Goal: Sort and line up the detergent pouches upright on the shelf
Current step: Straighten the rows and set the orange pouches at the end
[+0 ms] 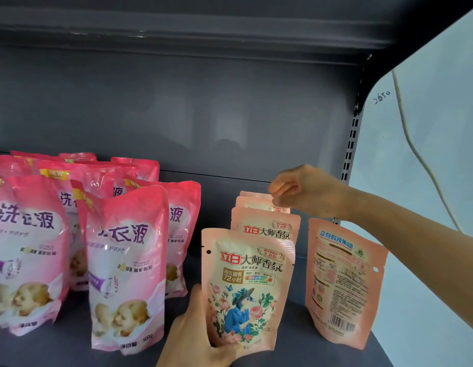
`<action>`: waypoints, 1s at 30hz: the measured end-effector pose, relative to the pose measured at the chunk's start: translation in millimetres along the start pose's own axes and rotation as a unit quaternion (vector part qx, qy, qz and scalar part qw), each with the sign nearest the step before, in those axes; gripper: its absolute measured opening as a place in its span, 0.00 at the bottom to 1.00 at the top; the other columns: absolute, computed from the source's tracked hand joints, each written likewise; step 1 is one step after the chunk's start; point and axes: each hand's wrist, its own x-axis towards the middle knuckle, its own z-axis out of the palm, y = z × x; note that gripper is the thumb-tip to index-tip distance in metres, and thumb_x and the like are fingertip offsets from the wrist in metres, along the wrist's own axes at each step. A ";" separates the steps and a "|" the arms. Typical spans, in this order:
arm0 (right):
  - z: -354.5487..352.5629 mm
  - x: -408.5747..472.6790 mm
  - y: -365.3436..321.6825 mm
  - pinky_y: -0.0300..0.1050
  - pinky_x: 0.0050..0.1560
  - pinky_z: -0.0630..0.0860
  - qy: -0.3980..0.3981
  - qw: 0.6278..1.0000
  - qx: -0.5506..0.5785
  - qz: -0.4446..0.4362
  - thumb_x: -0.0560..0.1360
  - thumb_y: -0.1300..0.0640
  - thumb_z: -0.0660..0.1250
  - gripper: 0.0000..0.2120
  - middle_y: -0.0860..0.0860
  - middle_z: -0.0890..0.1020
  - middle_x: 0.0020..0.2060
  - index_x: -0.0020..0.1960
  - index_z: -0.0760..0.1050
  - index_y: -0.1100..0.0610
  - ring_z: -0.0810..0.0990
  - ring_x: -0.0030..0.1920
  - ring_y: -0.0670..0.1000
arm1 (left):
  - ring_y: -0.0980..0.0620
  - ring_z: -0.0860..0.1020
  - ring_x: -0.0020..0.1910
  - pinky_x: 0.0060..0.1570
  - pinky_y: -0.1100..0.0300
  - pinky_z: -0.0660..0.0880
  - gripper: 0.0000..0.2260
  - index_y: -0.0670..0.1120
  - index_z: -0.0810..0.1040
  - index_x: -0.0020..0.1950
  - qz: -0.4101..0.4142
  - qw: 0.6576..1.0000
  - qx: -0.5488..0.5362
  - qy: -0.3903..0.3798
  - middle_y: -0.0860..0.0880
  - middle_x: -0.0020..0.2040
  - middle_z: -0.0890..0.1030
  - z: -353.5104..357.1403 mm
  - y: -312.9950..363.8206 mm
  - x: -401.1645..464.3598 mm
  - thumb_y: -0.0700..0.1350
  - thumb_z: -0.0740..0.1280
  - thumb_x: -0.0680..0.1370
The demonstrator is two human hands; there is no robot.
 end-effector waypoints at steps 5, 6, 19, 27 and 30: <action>-7.3 -30.6 -25.3 0.47 0.55 0.78 0.003 0.991 0.120 -0.056 0.74 0.52 0.68 0.06 0.46 0.85 0.41 0.46 0.82 0.53 0.83 0.44 0.44 | 0.73 0.74 0.38 0.37 0.81 0.68 0.34 0.58 0.52 0.62 0.003 0.999 0.004 0.032 0.68 0.45 0.69 1.7 9.0 -3.6 0.51 0.74 0.68; -5.4 -36.1 -31.7 0.47 0.55 0.78 -0.036 0.992 0.109 -0.059 0.74 0.49 0.67 0.08 0.46 0.85 0.41 0.46 0.82 0.53 0.83 0.44 0.43 | 0.77 0.74 0.38 0.37 0.81 0.69 0.32 0.59 0.53 0.59 0.007 0.999 -0.005 0.031 0.68 0.45 0.70 2.6 10.3 -6.6 0.50 0.74 0.68; 15.6 -57.9 -45.4 0.49 0.53 0.79 -0.102 0.992 0.018 -0.068 0.75 0.56 0.68 0.06 0.46 0.85 0.46 0.46 0.83 0.56 0.83 0.47 0.45 | 0.72 0.77 0.44 0.36 0.77 0.72 0.25 0.55 0.64 0.55 0.007 0.998 -0.052 0.033 0.62 0.51 0.78 10.8 2.1 -9.3 0.41 0.75 0.67; 15.8 -59.5 -34.8 0.44 0.52 0.78 -0.027 0.998 -0.043 -0.030 0.79 0.58 0.62 0.10 0.47 0.83 0.49 0.50 0.82 0.57 0.81 0.49 0.48 | 0.60 0.78 0.51 0.39 0.74 0.76 0.25 0.51 0.64 0.57 0.020 0.999 -0.044 0.017 0.58 0.57 0.77 20.9 12.2 17.1 0.40 0.74 0.68; 19.5 -60.3 -28.9 0.41 0.48 0.77 -0.012 0.998 -0.057 -0.014 0.80 0.58 0.59 0.12 0.49 0.83 0.50 0.52 0.81 0.59 0.80 0.48 0.49 | 0.60 0.78 0.50 0.37 0.75 0.74 0.24 0.50 0.64 0.57 0.020 0.999 -0.044 0.007 0.56 0.57 0.77 25.3 14.0 24.2 0.40 0.74 0.68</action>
